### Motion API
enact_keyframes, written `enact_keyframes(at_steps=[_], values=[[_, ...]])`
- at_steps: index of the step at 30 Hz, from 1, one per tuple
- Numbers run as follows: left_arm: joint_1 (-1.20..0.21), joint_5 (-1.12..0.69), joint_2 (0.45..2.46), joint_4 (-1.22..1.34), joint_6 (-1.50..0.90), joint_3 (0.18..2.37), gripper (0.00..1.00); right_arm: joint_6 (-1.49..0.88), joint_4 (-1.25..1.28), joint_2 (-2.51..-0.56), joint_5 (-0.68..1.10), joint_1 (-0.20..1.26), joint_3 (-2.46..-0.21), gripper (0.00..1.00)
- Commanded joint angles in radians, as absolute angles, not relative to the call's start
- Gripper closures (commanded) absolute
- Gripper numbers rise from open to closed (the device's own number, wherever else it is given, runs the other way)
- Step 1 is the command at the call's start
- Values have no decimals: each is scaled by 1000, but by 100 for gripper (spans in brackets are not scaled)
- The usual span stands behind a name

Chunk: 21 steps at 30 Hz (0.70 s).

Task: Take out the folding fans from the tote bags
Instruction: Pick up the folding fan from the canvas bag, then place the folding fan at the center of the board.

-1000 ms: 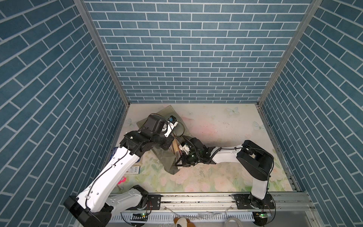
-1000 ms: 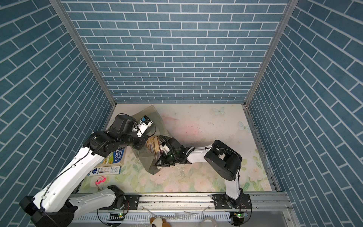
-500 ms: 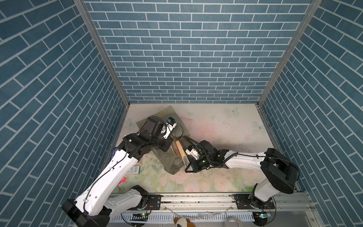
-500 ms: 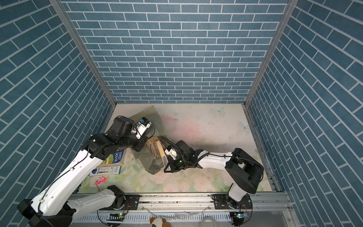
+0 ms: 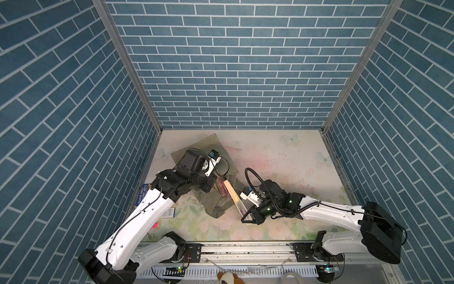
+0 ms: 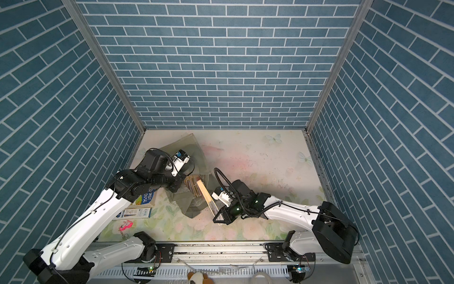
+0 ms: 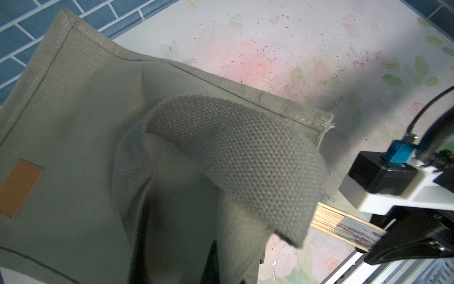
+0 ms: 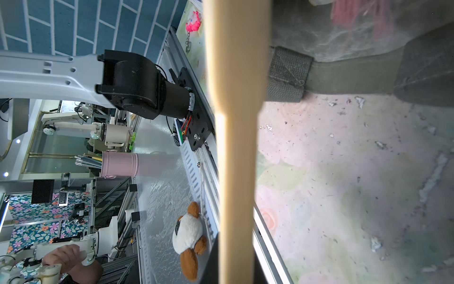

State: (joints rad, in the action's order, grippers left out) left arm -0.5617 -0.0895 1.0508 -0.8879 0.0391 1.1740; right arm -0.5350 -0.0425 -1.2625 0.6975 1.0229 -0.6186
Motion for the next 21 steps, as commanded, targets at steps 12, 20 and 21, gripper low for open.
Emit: enact_keyframes(at_steps=[12, 20, 21], values=[[-557, -2, 972, -821, 9, 1093, 100, -471, 2, -832, 580, 1096, -483, 100], [-557, 2, 956, -812, 8, 1080, 100, -467, -132, -801, 415, 1017, -589, 100], [-557, 0, 954, -811, 8, 1079, 100, -469, -147, -814, 414, 974, -607, 100]])
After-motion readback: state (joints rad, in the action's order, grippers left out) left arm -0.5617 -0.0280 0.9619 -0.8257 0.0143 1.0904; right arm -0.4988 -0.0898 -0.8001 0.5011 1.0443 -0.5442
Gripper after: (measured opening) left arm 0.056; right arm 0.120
